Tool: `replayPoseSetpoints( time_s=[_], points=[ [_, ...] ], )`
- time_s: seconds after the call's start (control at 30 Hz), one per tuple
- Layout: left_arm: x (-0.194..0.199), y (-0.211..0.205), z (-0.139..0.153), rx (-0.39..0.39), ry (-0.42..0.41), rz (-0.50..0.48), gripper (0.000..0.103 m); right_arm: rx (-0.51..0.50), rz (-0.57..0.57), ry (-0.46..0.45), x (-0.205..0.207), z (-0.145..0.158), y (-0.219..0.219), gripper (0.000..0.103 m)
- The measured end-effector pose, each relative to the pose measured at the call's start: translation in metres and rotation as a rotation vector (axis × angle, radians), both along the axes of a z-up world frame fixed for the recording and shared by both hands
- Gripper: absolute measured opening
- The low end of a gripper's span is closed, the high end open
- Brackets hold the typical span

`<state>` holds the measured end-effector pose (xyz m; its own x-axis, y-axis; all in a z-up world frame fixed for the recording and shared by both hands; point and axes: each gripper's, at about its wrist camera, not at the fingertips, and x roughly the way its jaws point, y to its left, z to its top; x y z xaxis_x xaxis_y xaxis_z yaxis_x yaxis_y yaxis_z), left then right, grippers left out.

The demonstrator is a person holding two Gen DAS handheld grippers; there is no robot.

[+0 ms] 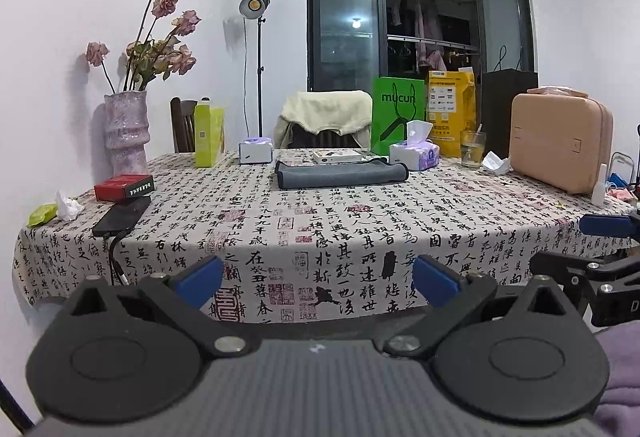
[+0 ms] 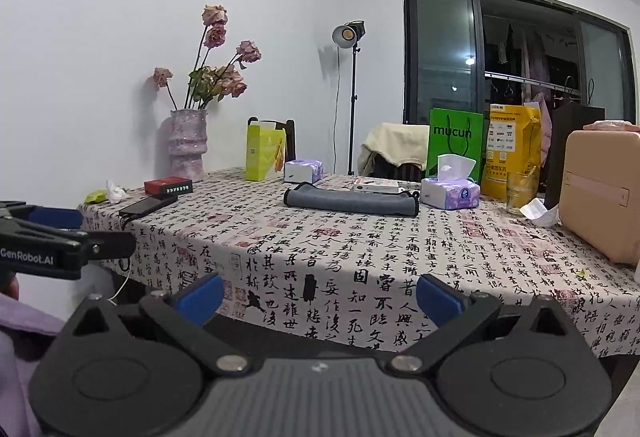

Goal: Fold towel

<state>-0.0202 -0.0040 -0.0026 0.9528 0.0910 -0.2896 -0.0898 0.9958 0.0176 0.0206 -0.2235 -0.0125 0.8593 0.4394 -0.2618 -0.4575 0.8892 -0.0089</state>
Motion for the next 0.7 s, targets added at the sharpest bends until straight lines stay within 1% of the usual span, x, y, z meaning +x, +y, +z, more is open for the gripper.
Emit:
replayPoseSetpoints(
  time_s=[0.7],
  points=[
    [0.0005,-0.0037,-0.0005,0.006,0.000,-0.013,0.103,0.005,0.002,0.001,-0.0006,-0.0012,0.0004,0.103]
  ],
)
